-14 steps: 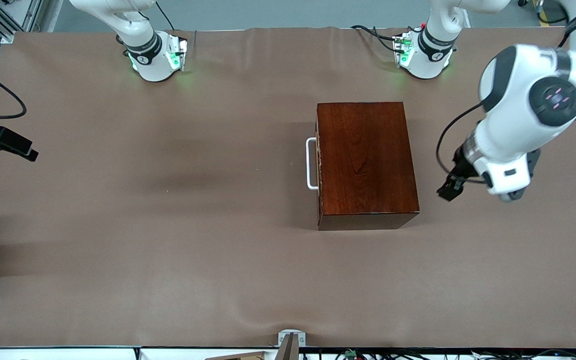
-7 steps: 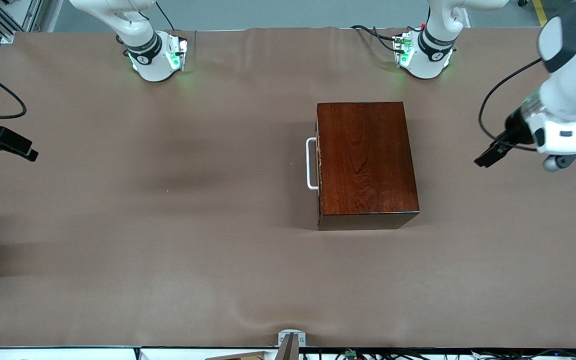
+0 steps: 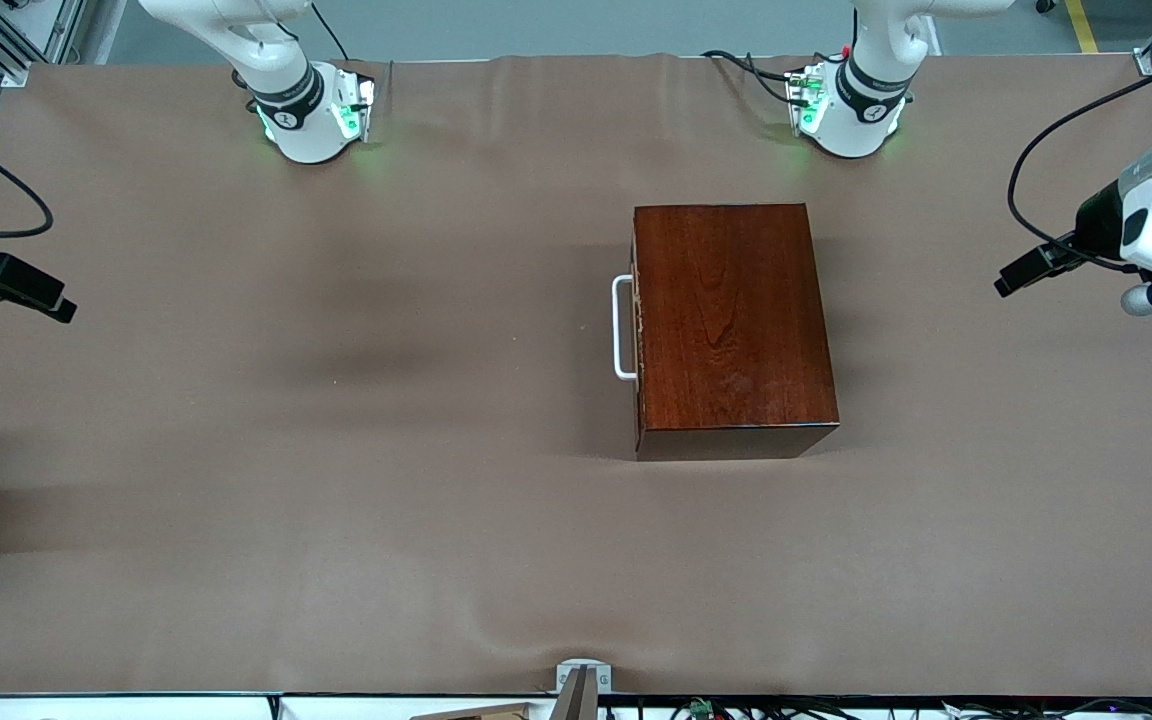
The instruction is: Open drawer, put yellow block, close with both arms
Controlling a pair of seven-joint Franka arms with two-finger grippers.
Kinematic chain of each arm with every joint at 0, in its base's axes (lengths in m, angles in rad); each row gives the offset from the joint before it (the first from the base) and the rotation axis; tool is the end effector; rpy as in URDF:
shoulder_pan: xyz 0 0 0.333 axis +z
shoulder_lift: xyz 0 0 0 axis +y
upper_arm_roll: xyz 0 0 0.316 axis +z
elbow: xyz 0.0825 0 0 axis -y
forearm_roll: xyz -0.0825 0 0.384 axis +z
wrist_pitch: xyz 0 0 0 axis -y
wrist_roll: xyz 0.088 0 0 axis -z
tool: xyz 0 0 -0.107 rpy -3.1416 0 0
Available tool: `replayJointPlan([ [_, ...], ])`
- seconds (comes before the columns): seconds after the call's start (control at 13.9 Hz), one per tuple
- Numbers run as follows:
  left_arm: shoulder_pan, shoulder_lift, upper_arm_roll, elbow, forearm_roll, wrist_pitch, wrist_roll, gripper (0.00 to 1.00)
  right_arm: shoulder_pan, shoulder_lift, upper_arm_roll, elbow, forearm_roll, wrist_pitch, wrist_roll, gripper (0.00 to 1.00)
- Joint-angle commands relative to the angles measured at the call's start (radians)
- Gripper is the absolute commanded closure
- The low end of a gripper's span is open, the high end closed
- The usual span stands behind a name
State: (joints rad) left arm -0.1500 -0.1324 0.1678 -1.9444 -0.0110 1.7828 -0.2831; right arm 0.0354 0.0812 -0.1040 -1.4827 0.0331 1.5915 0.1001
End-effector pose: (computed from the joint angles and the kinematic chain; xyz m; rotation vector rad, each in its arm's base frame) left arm 0.5177 0.0120 0.5350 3.0774 0.4676 -0.0547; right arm 0.5811 -0.0338 0.6222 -3.1051 0.2622 -0.0431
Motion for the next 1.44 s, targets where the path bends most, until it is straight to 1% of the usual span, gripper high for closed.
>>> replayJointPlan([
  [0.0,0.007,0.008,-0.007,0.077,-0.015,-0.048,0.088,0.0,0.009,-0.015,-0.006,-0.005,0.005,0.004,0.012,0.0],
  [0.14,0.015,0.013,-0.014,0.11,-0.003,-0.051,0.126,0.0,0.009,-0.015,-0.006,-0.007,0.005,-0.001,0.012,0.0],
  [0.22,0.067,0.022,-0.075,0.131,-0.001,-0.054,0.151,0.0,0.009,-0.015,-0.006,-0.007,0.007,-0.001,0.012,0.0],
  [0.29,0.131,0.034,-0.158,0.162,-0.003,-0.075,0.169,0.0,0.009,-0.015,-0.006,-0.007,0.005,-0.001,0.012,0.0],
  [0.36,0.139,0.057,-0.183,0.201,-0.001,-0.113,0.182,0.0,0.009,-0.014,-0.006,-0.005,0.005,0.001,0.012,0.0],
  [0.5,0.127,0.08,-0.186,0.277,0.022,-0.201,0.22,0.0,0.011,-0.014,-0.005,-0.007,0.005,-0.001,0.01,0.0],
  [0.57,0.122,0.08,-0.186,0.297,0.022,-0.23,0.254,0.0,0.011,-0.014,-0.006,-0.005,0.005,0.001,0.01,0.0],
  [0.79,0.115,0.074,-0.182,0.305,0.02,-0.249,0.34,0.0,0.011,-0.014,-0.006,-0.007,0.005,-0.001,0.012,0.0],
  [0.93,0.101,0.082,-0.182,0.321,0.026,-0.258,0.337,0.0,0.011,-0.014,-0.006,-0.007,0.005,-0.002,0.012,0.0],
  [1.0,0.099,0.083,-0.185,0.323,0.043,-0.261,0.338,0.0,0.012,-0.014,-0.006,-0.007,0.005,-0.002,0.012,0.0],
  [1.36,0.11,0.082,-0.194,0.322,0.042,-0.282,0.332,0.0,0.012,-0.014,-0.006,-0.007,0.005,-0.002,0.01,0.0],
])
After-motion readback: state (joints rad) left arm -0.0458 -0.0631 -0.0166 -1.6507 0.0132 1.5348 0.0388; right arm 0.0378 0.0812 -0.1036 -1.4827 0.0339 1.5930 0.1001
